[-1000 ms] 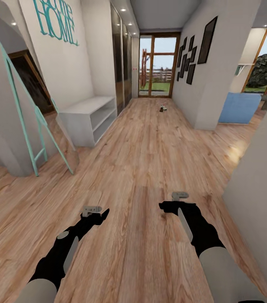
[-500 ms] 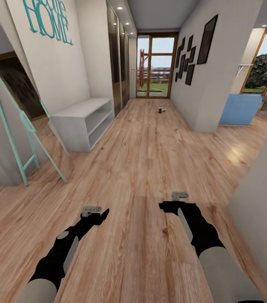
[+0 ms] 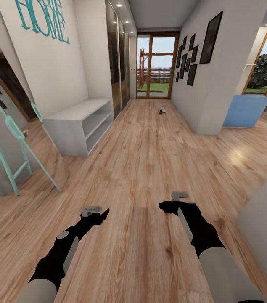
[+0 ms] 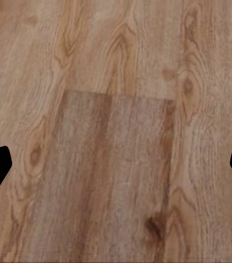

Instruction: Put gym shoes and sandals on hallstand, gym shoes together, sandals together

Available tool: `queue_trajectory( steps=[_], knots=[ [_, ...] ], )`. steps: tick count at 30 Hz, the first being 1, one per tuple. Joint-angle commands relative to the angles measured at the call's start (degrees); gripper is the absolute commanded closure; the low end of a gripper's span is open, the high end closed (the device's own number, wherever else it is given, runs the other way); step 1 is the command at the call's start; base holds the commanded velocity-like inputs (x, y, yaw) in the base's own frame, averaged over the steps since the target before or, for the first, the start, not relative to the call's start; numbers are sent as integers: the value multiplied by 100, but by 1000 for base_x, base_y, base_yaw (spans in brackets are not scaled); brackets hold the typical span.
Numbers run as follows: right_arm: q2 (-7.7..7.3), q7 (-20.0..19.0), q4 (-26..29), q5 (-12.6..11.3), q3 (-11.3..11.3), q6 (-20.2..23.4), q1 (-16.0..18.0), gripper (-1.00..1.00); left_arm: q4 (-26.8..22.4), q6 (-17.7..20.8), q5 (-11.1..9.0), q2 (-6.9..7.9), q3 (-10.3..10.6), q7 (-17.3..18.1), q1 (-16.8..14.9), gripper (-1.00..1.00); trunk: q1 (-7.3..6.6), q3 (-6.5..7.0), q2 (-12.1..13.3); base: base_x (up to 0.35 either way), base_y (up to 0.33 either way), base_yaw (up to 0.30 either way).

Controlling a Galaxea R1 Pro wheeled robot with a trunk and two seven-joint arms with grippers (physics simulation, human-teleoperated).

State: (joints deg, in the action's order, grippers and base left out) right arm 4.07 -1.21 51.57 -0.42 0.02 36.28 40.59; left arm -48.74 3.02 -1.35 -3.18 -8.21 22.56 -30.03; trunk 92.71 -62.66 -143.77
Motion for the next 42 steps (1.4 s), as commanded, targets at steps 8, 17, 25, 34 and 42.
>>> queue_trajectory(
  steps=[8,17,25,34,42],
  knots=[
    [1,-7,3,-4,-1,28,2,-100,-4,32,-17,-7,-28,49,4,-100,2,37,-2,348,0,0],
    [-2,-5,2,-7,-2,28,2,-100,-4,32,-23,-7,-31,48,5,-100,2,54,-2,348,0,0],
    [-1,-9,2,-9,-5,28,2,-100,-4,32,-22,-7,-30,51,5,-100,2,108,-2,348,0,0],
    [-2,-11,2,-18,-10,28,2,-100,-4,32,-21,-7,-27,53,6,-100,2,169,-2,348,0,0],
    [-2,-11,2,-25,-10,28,2,-100,-4,32,-23,-7,-25,54,6,-100,2,212,-2,348,0,0]
  ],
)
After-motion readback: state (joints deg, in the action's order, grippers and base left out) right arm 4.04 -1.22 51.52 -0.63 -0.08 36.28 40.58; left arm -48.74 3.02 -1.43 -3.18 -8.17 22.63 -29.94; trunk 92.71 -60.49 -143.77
